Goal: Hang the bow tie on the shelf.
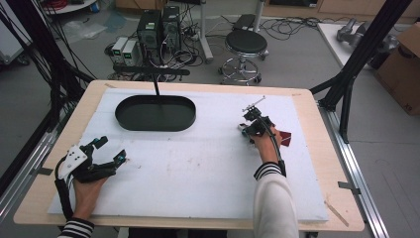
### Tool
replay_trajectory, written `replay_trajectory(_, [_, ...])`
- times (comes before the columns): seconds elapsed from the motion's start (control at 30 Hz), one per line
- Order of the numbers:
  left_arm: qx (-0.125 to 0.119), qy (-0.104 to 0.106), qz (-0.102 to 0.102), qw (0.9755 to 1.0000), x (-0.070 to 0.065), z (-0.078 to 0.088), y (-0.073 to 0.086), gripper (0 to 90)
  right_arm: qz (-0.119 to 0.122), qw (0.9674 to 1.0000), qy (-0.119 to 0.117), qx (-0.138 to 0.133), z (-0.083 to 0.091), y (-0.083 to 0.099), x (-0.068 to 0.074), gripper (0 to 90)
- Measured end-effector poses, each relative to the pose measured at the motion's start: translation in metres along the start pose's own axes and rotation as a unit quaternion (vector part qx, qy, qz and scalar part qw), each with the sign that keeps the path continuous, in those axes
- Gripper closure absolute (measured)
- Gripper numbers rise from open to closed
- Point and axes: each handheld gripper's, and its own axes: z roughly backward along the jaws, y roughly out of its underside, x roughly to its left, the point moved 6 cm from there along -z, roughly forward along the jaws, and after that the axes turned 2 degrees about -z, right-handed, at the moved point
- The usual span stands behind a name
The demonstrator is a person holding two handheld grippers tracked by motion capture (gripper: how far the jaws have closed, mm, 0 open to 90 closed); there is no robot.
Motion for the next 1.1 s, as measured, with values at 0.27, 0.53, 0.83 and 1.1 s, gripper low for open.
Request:
replay_trajectory(0.27, [0.0, -0.001, 0.001, 1.0, 0.0, 0.0, 0.0, 14.3, -0.006, 0.999, -0.008, -0.044, 0.014, -0.006, 0.002, 87.3])
replay_trajectory(0.53, [0.0, -0.001, 0.001, 1.0, 0.0, 0.0, 0.0, 14.3, -0.012, 0.9927, -0.021, -0.118, 0.037, -0.017, 0.008, 87.4])
replay_trajectory(0.83, [0.0, -0.001, 0.0, 1.0, 0.0, 0.0, 0.0, 14.3, -0.015, 0.9819, -0.028, -0.187, 0.058, -0.026, 0.013, 87.4])
replay_trajectory(1.1, [0.001, -0.002, -0.001, 1.0, 0.0, 0.0, 0.0, 14.3, -0.007, 0.9704, -0.018, -0.241, 0.076, -0.034, 0.021, 87.4])
